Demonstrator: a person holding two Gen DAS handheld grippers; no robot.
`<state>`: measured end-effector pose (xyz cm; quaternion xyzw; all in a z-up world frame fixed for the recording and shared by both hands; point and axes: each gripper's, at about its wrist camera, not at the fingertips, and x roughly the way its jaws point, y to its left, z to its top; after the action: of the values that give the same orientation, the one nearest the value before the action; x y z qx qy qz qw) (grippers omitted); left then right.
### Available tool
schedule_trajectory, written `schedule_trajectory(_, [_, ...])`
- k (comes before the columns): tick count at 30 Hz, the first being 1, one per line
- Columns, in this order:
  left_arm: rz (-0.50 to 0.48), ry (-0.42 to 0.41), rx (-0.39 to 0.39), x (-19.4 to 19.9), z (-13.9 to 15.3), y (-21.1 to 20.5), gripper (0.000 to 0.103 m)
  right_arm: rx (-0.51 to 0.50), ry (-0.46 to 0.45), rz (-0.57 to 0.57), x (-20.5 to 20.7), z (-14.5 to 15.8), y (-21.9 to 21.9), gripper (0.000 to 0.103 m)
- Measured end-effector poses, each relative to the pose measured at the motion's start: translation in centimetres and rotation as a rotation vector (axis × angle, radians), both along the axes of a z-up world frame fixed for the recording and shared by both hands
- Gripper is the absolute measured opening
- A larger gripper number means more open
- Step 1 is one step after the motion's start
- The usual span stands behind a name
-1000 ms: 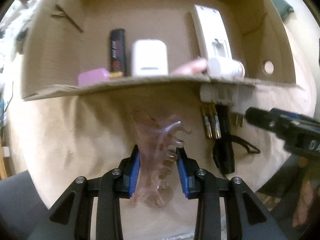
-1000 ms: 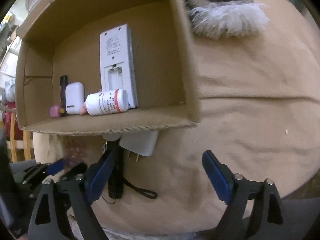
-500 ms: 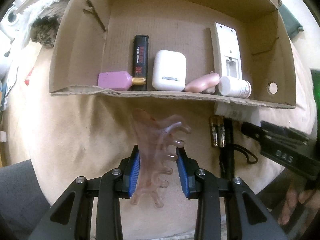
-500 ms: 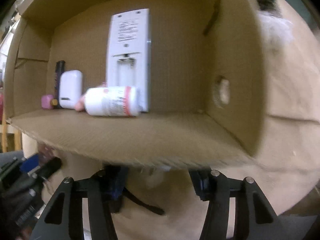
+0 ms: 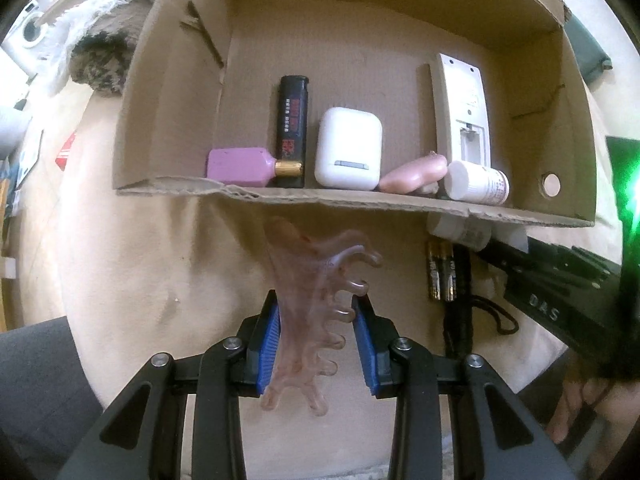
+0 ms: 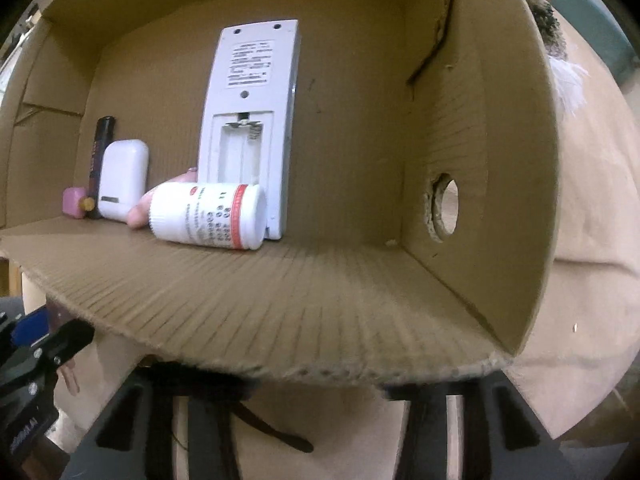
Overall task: Organize rigid objects
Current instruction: 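Grasp the pink comb with the left tool while the right tool grasps the white plug, then lower the comb and white plug into the box and open both tools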
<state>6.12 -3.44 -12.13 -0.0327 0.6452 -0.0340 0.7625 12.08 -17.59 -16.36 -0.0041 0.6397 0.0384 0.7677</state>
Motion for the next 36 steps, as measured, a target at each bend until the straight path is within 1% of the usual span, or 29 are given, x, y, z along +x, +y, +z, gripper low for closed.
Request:
schedule_trajectory(4, [0.0, 0.0, 0.024, -0.5, 0.0, -0.5, 0.032, 0.054, 0.011, -0.035, -1.0, 0.4, -0.8, 0.044])
schedule_trajectory(5, [0.0, 0.0, 0.031, -0.6, -0.4, -0.3, 0.032, 0.064, 0.011, -0.041, -1.7, 0.5, -1.7, 0.044])
schedule_trajectory(7, [0.003, -0.003, 0.038, -0.8, -0.3, -0.3, 0.032, 0.085, 0.005, -0.055, -2.4, 1.1, -2.2, 0.044])
schedule_trajectory(10, [0.002, -0.017, 0.036, -1.1, 0.3, -0.2, 0.032, 0.055, -0.04, -0.049, -3.8, 2.9, -2.7, 0.044])
schedule_trajectory(11, [-0.003, -0.019, 0.034, -1.3, 0.4, -0.2, 0.032, 0.059, -0.049, -0.053, -4.6, 3.3, -2.6, 0.044])
schedule_trajectory(14, [-0.01, -0.023, 0.029, -2.0, 1.1, -0.3, 0.032, 0.124, -0.054, -0.078, -5.6, 4.4, -3.1, 0.044])
schedule_trajectory(17, [-0.014, -0.049, 0.019, -2.9, 2.6, -0.4, 0.032, 0.16, -0.076, -0.074, -6.7, 6.0, -3.4, 0.044])
schedule_trajectory(22, [0.019, -0.141, 0.005, -3.9, 5.9, 0.5, 0.032, 0.207, -0.143, -0.054, -8.8, 8.5, -4.6, 0.044])
schedule_trajectory(24, [0.039, -0.169, -0.003, -3.6, 7.1, 1.0, 0.032, 0.218, -0.18, -0.043, -9.9, 10.1, -5.2, 0.044])
schedule_trajectory(26, [0.054, -0.194, -0.009, -3.1, 8.2, 1.7, 0.032, 0.21, -0.22, -0.028, -10.1, 11.5, -5.1, 0.044])
schedule_trajectory(30, [0.049, -0.255, 0.004, -2.2, 10.5, 2.1, 0.032, 0.226, -0.292, -0.008, -8.0, 13.5, -5.1, 0.044])
schedule_trajectory(36, [0.043, -0.298, -0.003, 0.0, 13.0, 1.7, 0.032, 0.242, -0.351, 0.016, -6.3, 15.8, -4.4, 0.044])
